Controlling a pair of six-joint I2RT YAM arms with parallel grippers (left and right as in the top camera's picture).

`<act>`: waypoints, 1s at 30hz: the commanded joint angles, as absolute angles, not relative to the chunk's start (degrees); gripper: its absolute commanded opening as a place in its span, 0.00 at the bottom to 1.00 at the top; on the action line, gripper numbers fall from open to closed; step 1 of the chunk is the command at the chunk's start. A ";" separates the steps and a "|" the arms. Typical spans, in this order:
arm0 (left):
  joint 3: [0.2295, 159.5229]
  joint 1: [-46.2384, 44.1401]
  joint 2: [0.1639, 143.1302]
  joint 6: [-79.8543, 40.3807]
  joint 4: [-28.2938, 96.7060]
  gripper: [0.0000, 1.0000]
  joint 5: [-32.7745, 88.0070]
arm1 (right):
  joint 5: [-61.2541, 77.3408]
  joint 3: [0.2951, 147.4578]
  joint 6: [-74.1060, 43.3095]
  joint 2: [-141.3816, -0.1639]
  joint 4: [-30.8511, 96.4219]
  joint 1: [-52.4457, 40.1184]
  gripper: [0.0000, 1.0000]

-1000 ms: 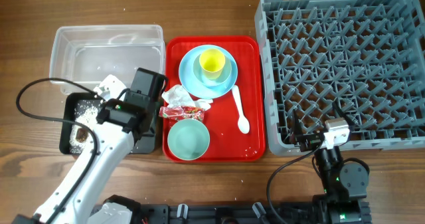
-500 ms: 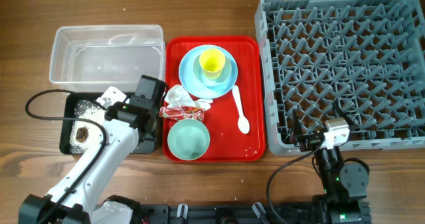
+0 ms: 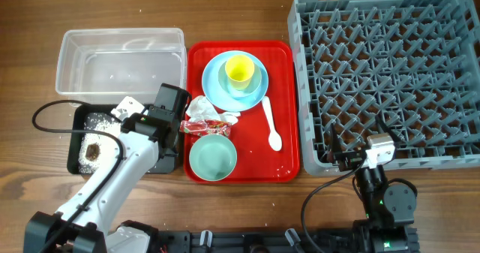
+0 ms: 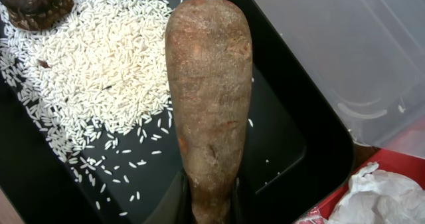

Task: Sort waste into correct bins and load items into the dishwasher rack
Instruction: 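Carry the carrot left and release it onto the black tray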

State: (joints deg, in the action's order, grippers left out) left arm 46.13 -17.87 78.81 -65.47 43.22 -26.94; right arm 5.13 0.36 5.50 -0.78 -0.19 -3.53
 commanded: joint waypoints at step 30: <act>37.50 -17.45 79.85 -66.50 28.69 0.08 -28.21 | 5.87 0.30 6.02 -0.14 -0.36 -3.36 1.00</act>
